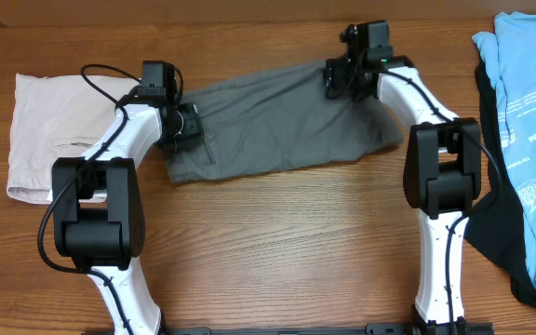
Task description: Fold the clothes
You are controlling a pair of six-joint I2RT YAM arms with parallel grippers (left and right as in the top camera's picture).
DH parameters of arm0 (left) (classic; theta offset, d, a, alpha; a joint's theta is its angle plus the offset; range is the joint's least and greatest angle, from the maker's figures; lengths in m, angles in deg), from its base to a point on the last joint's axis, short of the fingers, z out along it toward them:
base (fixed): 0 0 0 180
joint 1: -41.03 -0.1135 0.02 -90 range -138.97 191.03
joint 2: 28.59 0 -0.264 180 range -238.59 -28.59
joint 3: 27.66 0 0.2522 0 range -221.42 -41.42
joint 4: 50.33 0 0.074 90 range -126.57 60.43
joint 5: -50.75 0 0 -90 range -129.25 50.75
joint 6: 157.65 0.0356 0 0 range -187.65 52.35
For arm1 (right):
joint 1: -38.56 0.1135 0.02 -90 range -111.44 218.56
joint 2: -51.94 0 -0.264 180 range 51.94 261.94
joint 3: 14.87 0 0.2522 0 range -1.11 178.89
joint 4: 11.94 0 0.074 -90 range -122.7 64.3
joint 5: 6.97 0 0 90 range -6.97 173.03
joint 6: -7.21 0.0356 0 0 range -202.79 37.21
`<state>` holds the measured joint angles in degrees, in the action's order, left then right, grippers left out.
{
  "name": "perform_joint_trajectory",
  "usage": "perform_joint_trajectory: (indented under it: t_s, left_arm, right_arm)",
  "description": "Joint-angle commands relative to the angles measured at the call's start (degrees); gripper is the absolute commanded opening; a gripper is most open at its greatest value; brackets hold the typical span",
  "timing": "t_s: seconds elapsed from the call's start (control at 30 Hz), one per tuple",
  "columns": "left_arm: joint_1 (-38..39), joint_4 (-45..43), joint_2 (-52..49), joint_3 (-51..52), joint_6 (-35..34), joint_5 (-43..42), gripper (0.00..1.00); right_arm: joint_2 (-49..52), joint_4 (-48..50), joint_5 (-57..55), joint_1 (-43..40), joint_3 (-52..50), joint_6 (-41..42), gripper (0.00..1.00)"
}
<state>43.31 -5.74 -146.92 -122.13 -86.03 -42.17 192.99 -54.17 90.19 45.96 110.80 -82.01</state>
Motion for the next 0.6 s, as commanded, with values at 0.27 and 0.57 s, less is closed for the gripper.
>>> perform_joint_trajectory:
  t_s: [0.27, 0.57]
  left_arm:
    - [1.0, 0.5, 1.0, -5.1, 3.2, 3.2, 0.67]
    - [5.7, 3.0, 6.3, -15.7, 0.8, -4.6, 0.28]
  right_arm:
    - [-7.5, -2.6, 3.1, -7.1, 2.2, 0.8, 0.82]
    - [-14.2, -10.3, 25.4, -2.4, 2.1, 4.0, 0.34]
